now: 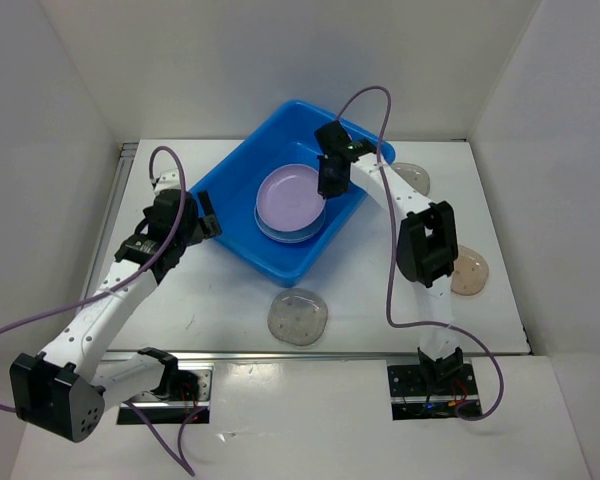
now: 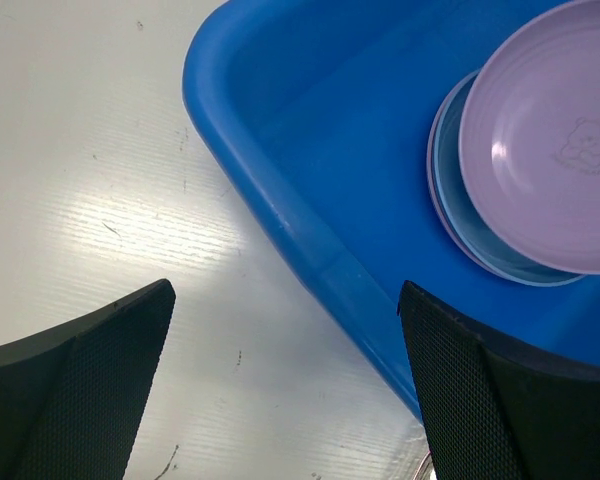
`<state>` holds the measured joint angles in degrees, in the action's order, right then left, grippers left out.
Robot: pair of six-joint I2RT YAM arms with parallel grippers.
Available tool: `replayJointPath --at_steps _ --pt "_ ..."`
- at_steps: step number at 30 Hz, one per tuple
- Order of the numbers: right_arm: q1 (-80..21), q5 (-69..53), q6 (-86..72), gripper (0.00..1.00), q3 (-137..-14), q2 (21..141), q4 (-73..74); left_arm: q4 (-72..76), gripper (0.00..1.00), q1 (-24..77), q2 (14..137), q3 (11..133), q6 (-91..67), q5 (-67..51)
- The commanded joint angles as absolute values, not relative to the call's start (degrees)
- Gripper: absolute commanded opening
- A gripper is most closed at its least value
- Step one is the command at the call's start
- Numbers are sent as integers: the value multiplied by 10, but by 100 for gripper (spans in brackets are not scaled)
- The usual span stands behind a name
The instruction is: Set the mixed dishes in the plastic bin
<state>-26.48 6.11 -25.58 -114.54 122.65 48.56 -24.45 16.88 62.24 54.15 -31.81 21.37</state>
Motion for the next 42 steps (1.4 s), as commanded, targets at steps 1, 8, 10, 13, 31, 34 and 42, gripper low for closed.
replayJointPath --at_steps 1,8,10,13,31,34,42 --pt "-271 96 -244 1 -1172 1235 502 -232 100 165 608 537 -322 220" --pt "-281 102 -226 24 -1193 1265 532 -227 100 165 608 537 -322 220" --pt "-281 97 -221 36 -1193 1265 539 -222 100 165 608 537 -322 220" --pt "-287 75 -204 50 -1198 1259 539 -221 100 165 608 532 -327 220" --pt "-320 38 -206 66 -942 841 472 -216 100 160 629 537 -338 196" --pt "-320 5 -237 64 -846 801 477 -222 100 155 647 548 -338 171" --pt "-325 -72 -310 58 -644 718 466 -222 100 155 654 560 -344 161"
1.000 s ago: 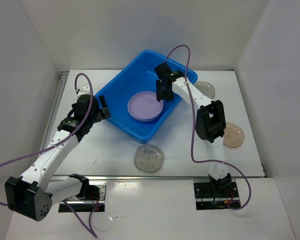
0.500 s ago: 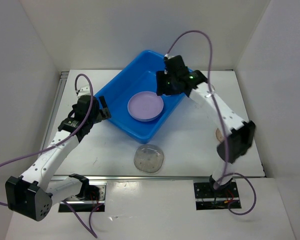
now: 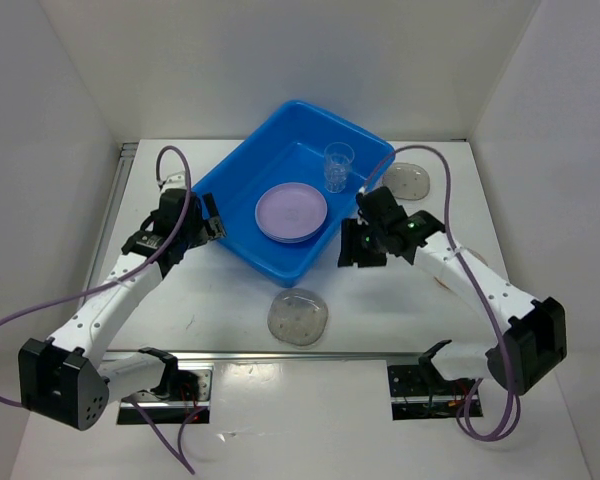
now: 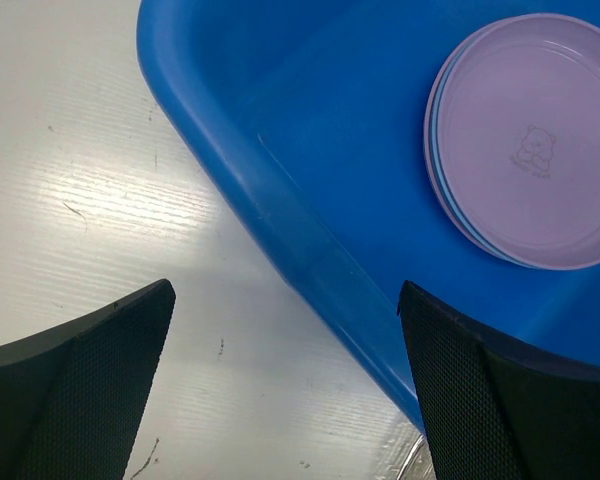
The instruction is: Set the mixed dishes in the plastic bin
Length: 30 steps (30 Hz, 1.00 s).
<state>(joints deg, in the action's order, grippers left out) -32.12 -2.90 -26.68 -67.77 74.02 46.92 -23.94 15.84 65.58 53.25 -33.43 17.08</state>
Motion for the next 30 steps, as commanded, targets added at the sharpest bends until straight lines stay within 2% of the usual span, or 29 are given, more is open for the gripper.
replayJointPath --at_steps 1,5,10,21,24,30 --pt "-334 -92 -318 58 -611 718 458 -222 100 155 654 560 -349 161" --pt "-392 -112 -376 57 -538 696 411 -217 100 155 667 560 -359 143" --pt "-411 -145 -410 57 -460 696 318 -217 100 155 667 555 -370 143" --pt "-411 -150 -441 56 -397 714 226 -243 100 155 683 566 -365 132" --pt "-411 -127 -453 50 -385 719 211 -250 100 155 688 577 -359 127" --pt "-411 -92 -488 48 -357 719 186 -261 100 155 688 577 -353 121"
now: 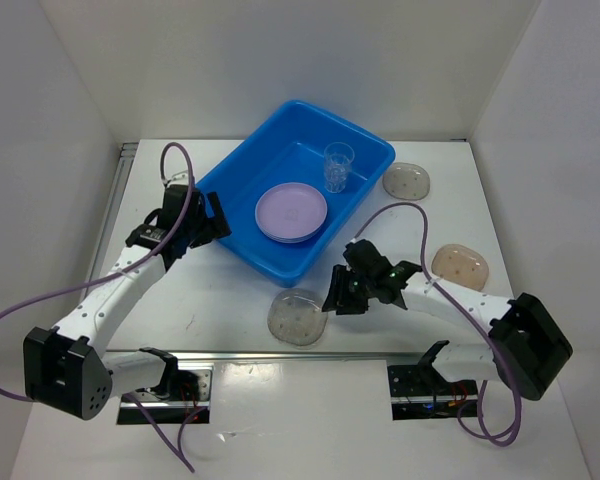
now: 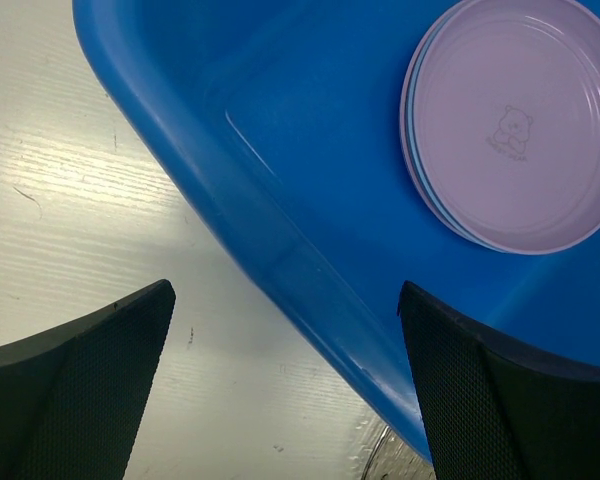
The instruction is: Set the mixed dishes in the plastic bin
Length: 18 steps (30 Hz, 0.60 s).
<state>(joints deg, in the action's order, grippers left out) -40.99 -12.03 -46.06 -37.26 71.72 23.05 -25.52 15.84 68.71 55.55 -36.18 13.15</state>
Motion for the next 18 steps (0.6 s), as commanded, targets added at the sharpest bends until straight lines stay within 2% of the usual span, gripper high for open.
replayJointPath --at_steps 1,10,18 --pt "-411 -87 -494 48 -346 719 185 -261 100 155 688 577 -353 121" --pt "-411 -62 -586 48 -259 663 136 -261 100 155 699 577 -343 116" --pt "-417 -83 -611 48 -242 645 87 -256 100 155 715 577 -332 116"
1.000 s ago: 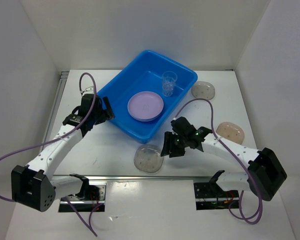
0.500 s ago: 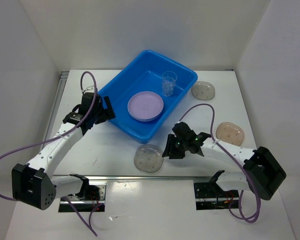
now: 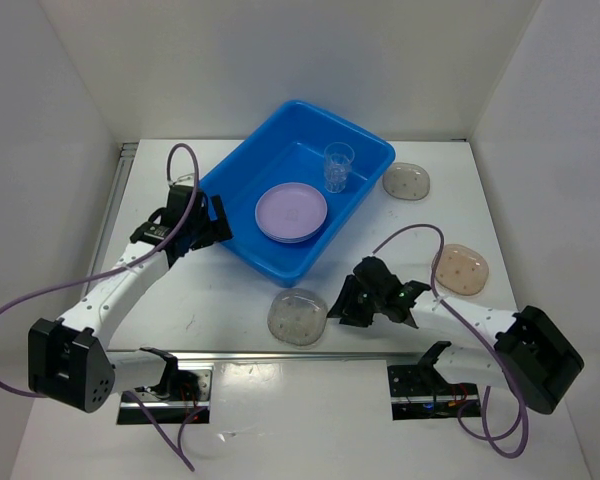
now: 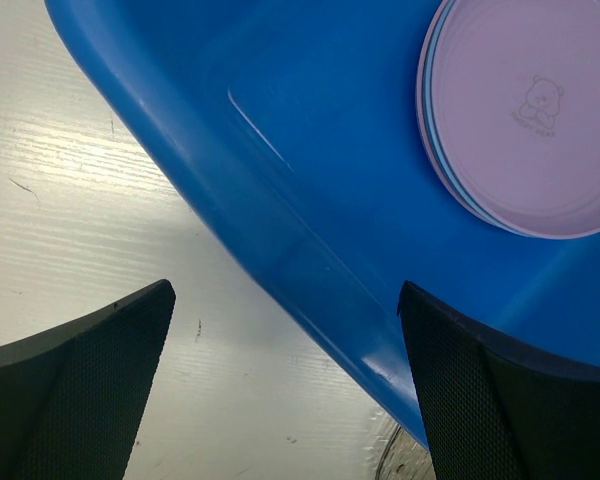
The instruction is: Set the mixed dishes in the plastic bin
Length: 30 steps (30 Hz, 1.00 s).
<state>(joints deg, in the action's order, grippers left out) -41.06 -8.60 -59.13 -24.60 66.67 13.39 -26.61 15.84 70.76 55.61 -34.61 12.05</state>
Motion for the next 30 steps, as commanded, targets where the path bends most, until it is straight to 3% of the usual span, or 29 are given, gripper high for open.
replayJointPath --at_steps 1,10,17,18,20,21,27,30 --pt "-417 -83 -611 48 -247 645 82 -256 100 155 715 577 -332 116" --pt "-457 -72 -623 48 -279 736 49 -256 100 155 715 577 -316 121" --pt "-495 -54 -628 26 -329 814 50 -256 100 155 715 571 -310 127" --pt "-495 -54 -628 16 -335 827 50 -256 100 155 715 571 -310 127" --pt "-500 -40 -635 5 -340 827 64 -251 100 155 715 571 -310 127" --pt "-500 -33 -635 1 -340 822 84 -250 100 155 715 566 -310 127" --pt "-500 4 -647 1 -340 704 194 -250 100 155 715 566 -305 127" --pt "-500 -48 -647 1 -340 643 254 -250 100 155 721 566 -300 127"
